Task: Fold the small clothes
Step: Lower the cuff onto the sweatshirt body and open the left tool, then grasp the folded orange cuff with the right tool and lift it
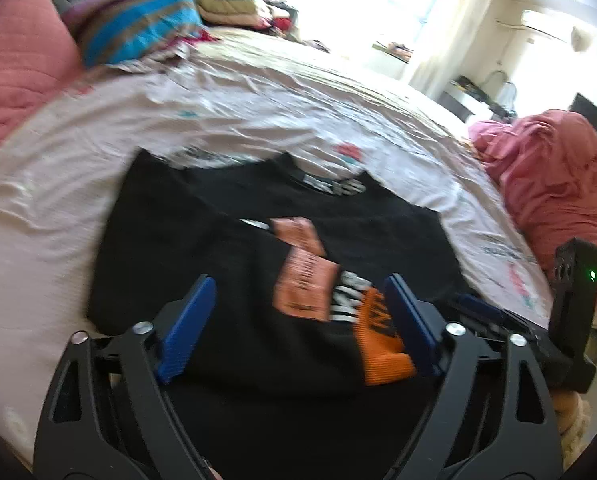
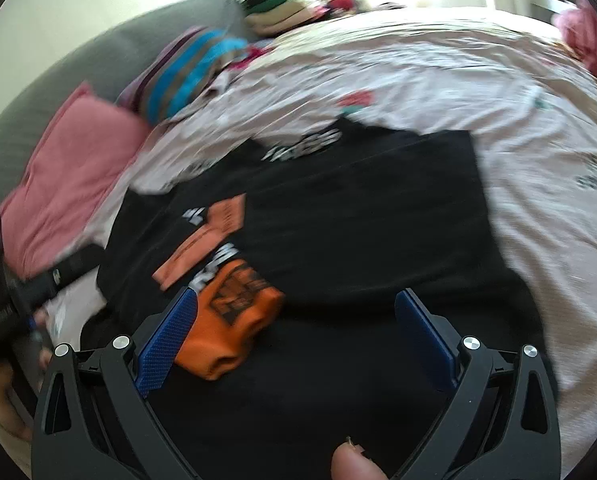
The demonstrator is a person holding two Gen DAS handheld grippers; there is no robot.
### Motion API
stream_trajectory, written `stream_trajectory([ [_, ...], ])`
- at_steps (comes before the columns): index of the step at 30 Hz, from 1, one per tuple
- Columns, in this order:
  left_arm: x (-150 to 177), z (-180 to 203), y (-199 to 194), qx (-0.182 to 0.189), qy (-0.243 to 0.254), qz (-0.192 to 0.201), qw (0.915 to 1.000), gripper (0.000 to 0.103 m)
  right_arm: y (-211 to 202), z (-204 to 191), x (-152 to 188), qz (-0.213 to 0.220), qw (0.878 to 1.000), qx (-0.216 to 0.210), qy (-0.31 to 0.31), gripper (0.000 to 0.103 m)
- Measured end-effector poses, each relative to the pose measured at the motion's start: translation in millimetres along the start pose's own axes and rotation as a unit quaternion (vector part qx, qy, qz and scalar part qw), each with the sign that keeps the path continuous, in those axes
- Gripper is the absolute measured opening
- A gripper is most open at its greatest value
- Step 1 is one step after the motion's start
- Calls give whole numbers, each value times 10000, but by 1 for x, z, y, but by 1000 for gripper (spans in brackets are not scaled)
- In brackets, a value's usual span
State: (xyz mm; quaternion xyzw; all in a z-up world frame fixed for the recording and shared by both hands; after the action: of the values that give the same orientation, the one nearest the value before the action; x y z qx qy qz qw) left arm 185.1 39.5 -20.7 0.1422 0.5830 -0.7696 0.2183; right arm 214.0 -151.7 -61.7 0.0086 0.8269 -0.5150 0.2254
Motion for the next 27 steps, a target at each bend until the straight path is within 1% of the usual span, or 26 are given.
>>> stream_trajectory([
  [2,-2,-14,-10,-152,-147,108,9997,91,13,-17,-1,-132,9996,29,-263,98],
  [3,-3,-21,-15,-159,-227,158,9995,92,17,-21,-2,-177,9993,70,-324,94],
  [4,-3,-26,-19,-147,-291,202,9993,92,24,-25,-2,-256,9989,110,-381,82],
  [6,-3,-39,-29,-157,-444,305,9984,93,36,-32,-1,-452,9983,55,-376,70],
  [8,-3,-51,-37,-174,-591,388,9973,93,44,-34,1,-520,9979,94,-378,62],
  [9,-4,-55,-39,-170,-639,413,9970,93,45,-38,1,-474,9977,184,-450,53],
  [10,-3,-59,-42,-170,-678,435,9966,93,44,-40,1,-450,9975,203,-505,42],
  [11,-2,-64,-44,-180,-744,460,9960,93,42,-43,0,-431,9973,199,-558,35],
  [12,-2,-68,-45,-185,-802,473,9955,93,40,-47,-1,-389,9971,184,-626,21],
  [13,-2,-73,-46,-173,-882,486,9948,93,37,-50,-3,-344,9967,196,-701,10],
  [17,1,-88,-50,-164,-1089,533,9925,93,19,-67,-16,-55,9937,295,-1080,9],
  [20,1,-94,-51,-143,-1167,548,9916,93,-1,-80,-34,186,9909,278,-1301,9],
  [23,3,-98,-51,-141,-1203,524,9913,93,-28,-90,-56,544,9864,274,-1529,9],
  [27,5,-98,-49,-169,-1149,491,9920,93,-55,-81,-80,980,9811,527,-1584,8],
])
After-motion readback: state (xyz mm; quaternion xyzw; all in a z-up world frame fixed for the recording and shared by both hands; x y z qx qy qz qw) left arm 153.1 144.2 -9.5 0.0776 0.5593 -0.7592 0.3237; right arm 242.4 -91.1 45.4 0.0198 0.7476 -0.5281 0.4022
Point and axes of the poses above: each gripper's, at about its wrist camera, not at the fingertips, and y roughly the way its jaws point, z to its right, x to its underside, the point moved 8 cm from there along y, roughly the way its jaws point, and after that the axes turned 15 degrees about -z, right-handed, at the moved point
